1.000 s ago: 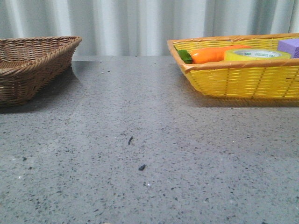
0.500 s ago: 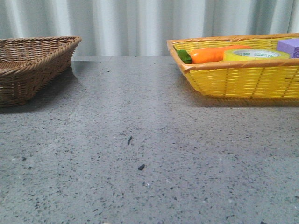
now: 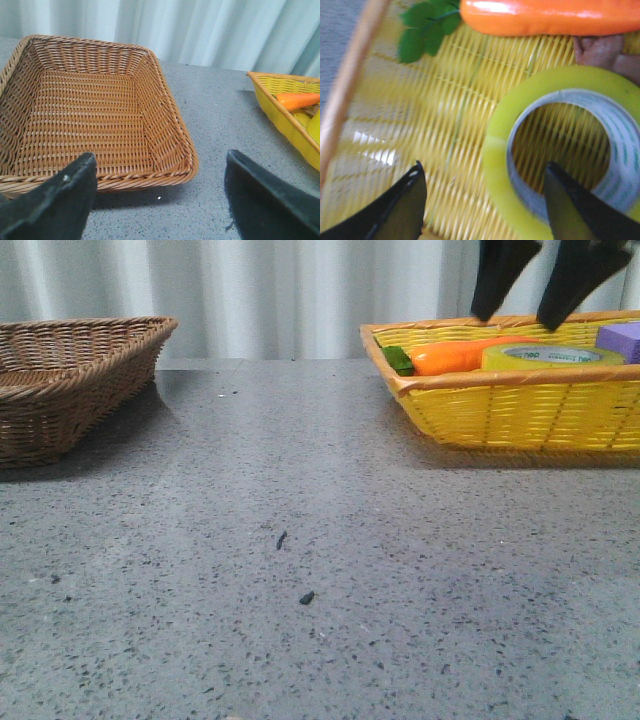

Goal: Transfer tape with both arms
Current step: 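Lower the right gripper into the yellow basket and grasp the yellow tape roll, then carry the tape roll toward the brown basket and set it on the table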

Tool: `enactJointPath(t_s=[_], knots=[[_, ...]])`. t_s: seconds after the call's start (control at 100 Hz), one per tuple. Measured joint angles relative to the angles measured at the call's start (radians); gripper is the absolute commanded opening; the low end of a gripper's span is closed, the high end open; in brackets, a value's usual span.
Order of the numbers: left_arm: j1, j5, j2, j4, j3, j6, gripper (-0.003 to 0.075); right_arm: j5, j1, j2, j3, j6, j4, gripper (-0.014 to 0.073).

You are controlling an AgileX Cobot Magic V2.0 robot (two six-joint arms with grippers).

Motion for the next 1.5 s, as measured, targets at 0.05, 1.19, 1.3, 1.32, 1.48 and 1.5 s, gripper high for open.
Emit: enactJointPath(t_s=[0.05, 1.19, 1.3, 1.32, 1.48, 1.5], knots=[[0.000, 0.004, 0.000, -0.003, 0.000, 0.000, 0.0491, 0.006, 0.002, 0.044, -0.024, 0.026, -0.023, 0.0417], [-0.038, 0.037, 0.000, -0.006, 0.000, 0.000, 0.0491, -0.036, 0.464, 0.164, -0.498, 0.072, -0.053, -0.0039], [-0.047, 0.049, 0.000, -0.006, 0.004, 0.000, 0.0491, -0.034, 0.468, 0.275, -0.494, 0.074, -0.058, 0.0003], [-0.047, 0.055, 0.000, -0.006, 0.004, 0.000, 0.0491, -0.032, 0.468, 0.292, -0.494, 0.074, -0.062, 0.0030], [-0.047, 0.107, 0.000, -0.006, 0.016, 0.000, 0.0491, -0.012, 0.466, 0.363, -0.490, 0.074, -0.076, 0.0369], [-0.047, 0.109, 0.000, -0.006, 0.017, 0.000, 0.0491, -0.012, 0.466, 0.363, -0.490, 0.076, -0.076, 0.0410]])
